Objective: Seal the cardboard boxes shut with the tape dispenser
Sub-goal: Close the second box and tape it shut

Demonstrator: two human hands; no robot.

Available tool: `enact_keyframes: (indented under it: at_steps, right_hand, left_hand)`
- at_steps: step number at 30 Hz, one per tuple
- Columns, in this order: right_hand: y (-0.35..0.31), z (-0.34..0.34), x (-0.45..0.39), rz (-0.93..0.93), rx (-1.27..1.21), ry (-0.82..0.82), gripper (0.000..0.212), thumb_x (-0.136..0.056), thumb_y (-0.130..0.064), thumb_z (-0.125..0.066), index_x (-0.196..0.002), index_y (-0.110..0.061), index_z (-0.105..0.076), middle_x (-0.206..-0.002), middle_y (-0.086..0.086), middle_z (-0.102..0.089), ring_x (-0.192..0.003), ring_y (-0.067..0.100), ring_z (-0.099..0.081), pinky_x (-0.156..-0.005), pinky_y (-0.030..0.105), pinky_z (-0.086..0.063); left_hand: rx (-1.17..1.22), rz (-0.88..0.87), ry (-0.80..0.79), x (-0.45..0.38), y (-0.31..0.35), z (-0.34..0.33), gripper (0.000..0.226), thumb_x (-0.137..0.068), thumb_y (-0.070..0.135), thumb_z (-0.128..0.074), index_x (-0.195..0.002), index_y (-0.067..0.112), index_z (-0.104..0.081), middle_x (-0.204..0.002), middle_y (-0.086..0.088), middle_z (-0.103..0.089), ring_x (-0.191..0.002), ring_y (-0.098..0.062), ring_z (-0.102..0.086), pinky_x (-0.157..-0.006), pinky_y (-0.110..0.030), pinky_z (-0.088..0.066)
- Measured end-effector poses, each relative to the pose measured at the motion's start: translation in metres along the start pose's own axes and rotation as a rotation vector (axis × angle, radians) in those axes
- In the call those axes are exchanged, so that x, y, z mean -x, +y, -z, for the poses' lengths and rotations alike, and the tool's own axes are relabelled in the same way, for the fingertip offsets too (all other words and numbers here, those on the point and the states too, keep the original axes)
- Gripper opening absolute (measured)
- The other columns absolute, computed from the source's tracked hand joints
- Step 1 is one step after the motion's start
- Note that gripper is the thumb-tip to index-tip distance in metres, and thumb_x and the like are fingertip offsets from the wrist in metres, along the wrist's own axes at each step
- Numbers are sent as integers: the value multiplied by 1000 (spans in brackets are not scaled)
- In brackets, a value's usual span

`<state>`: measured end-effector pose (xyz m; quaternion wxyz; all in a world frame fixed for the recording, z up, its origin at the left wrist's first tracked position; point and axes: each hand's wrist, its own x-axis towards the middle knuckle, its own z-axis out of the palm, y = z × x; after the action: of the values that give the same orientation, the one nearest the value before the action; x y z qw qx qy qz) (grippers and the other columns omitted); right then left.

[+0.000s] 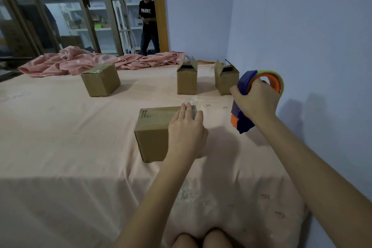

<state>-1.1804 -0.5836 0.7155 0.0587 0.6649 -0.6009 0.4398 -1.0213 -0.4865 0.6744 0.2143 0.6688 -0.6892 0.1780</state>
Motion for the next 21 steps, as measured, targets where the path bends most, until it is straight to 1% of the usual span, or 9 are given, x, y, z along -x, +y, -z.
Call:
enact_keyframes:
  at_steps: [4, 6, 8, 10, 12, 14, 17, 19, 21]
  right_hand:
    - [0, -5, 11, 137, 7, -12, 30, -83, -35, -57, -68, -14, -41, -53, -5, -39, -49, 15, -42, -46, 21, -22]
    - [0, -12, 17, 197, -22, -15, 33, -84, -29, -59, -65, -17, -35, -51, -7, -34, -45, 8, -35, -44, 20, -20]
    - [4, -18, 20, 232, -58, -22, 33, -82, -24, -63, -66, -14, -37, -53, -7, -34, -46, 10, -37, -43, 21, -21]
    - [13, -25, 22, 248, -80, -83, 26, -80, -20, -68, -71, -4, -50, -61, 5, -49, -58, 27, -52, -47, 28, -35]
    - [27, -30, 30, 258, -97, -194, 28, -76, -14, -74, -93, 5, -63, -90, 21, -62, -84, 38, -58, -68, 37, -49]
    - [42, -34, 42, 301, -118, -301, 38, -70, -5, -78, -105, 3, -66, -104, 25, -62, -94, 40, -58, -80, 33, -45]
    - [56, -33, 59, 346, -152, -434, 43, -66, 12, -74, -107, 3, -67, -111, 24, -60, -99, 41, -57, -83, 22, -37]
    - [58, -28, 65, 286, -209, -460, 41, -66, 17, -68, -106, 6, -66, -112, 25, -58, -100, 40, -55, -81, 17, -34]
    - [56, -17, 66, 184, -291, -418, 33, -71, 15, -66, -103, 8, -63, -108, 25, -57, -94, 36, -55, -71, 14, -33]
  left_hand:
    - [7, -4, 11, 2, 0, 1, 45, -94, 21, -39, -137, 11, -43, -152, -21, -26, -143, -30, -21, -115, -37, -19]
    - [11, -1, 13, 2, 1, 1, 44, -93, 21, -40, -136, 11, -44, -151, -21, -27, -142, -30, -22, -115, -38, -20]
    - [10, 2, 7, 2, 2, 2, 44, -93, 21, -41, -135, 10, -46, -151, -21, -28, -142, -31, -24, -114, -38, -21]
    - [30, 7, 8, 3, 2, 3, 43, -90, 18, -45, -131, 7, -50, -148, -23, -32, -140, -33, -28, -113, -40, -24]
    - [41, 13, 24, 4, 3, 4, 41, -86, 15, -49, -124, 3, -56, -144, -26, -38, -136, -36, -34, -110, -42, -29]
    - [41, 7, 26, 4, 3, 4, 42, -85, 16, -49, -124, 3, -56, -144, -26, -38, -137, -36, -34, -111, -42, -29]
    - [37, 7, 19, 3, 1, 1, 44, -88, 20, -44, -131, 7, -50, -149, -23, -32, -140, -33, -27, -112, -39, -24]
    - [37, 14, 26, 3, 1, 0, 44, -88, 19, -44, -130, 7, -50, -149, -23, -32, -140, -33, -28, -112, -39, -24]
    - [26, 15, 24, 3, 1, 0, 44, -89, 19, -43, -131, 8, -49, -150, -22, -31, -141, -32, -26, -113, -38, -23]
